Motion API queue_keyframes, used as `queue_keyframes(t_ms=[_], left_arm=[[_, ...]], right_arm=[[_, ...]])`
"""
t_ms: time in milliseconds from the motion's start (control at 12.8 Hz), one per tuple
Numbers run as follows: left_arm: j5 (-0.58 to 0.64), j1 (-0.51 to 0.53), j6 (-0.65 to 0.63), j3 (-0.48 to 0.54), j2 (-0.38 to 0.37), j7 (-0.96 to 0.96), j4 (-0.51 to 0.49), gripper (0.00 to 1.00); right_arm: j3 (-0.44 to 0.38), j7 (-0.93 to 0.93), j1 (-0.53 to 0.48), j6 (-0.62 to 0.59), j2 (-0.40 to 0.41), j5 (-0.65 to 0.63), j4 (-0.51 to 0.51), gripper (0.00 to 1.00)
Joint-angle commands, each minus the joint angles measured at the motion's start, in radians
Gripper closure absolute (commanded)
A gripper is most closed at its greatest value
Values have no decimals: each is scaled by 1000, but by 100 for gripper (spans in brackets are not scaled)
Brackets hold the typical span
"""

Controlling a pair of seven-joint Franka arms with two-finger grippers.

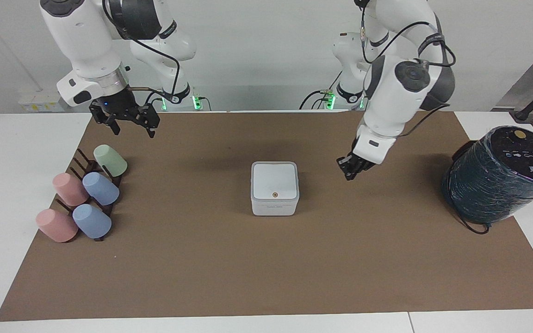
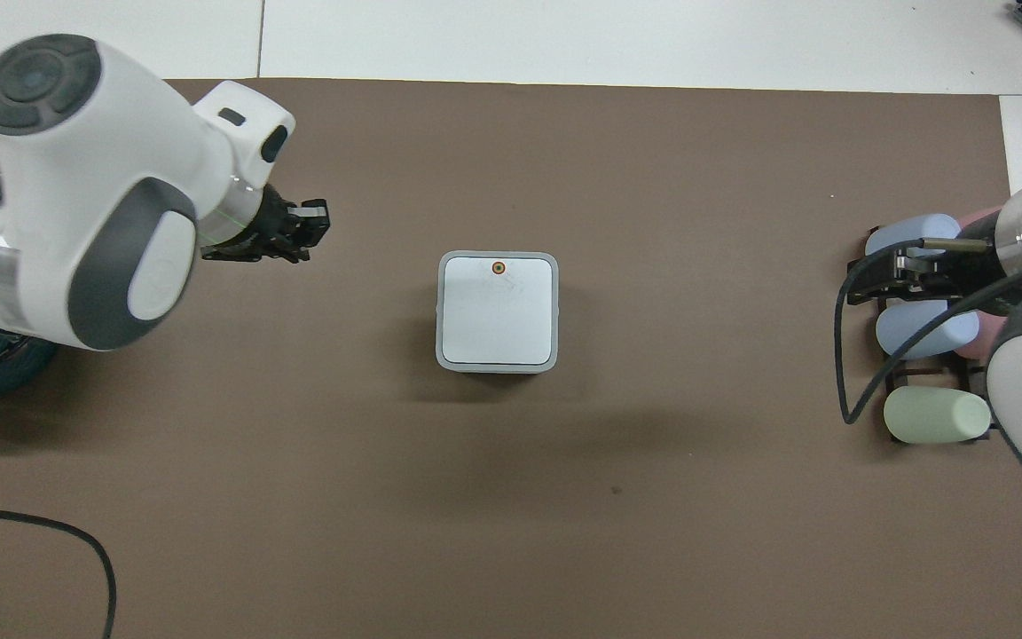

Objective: Close trash can lid

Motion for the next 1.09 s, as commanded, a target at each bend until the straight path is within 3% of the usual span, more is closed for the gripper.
queue_keyframes(t_ms=[0, 234, 390, 468, 701, 1013], left_arm=[[-1, 91, -109, -1, -61, 162, 9, 88], [40, 143, -150, 4, -121, 253, 6, 80], [59, 143, -149, 7, -148, 256, 7, 53], [83, 142, -144, 5, -156, 255, 7, 34], [102, 140, -120, 4, -164, 258, 11, 1], [116, 139, -83, 4, -161, 305, 11, 0]], right_arm=[[-2, -25, -8, 5, -21, 22, -24, 0], [-2, -25, -8, 5, -21, 22, -24, 0], [-2, -25, -8, 5, -21, 22, -24, 0], [-2, -25, -8, 5, -21, 22, -24, 0], [-2, -25, -8, 5, -21, 22, -24, 0], [-2, -25, -8, 5, -21, 22, -24, 0]])
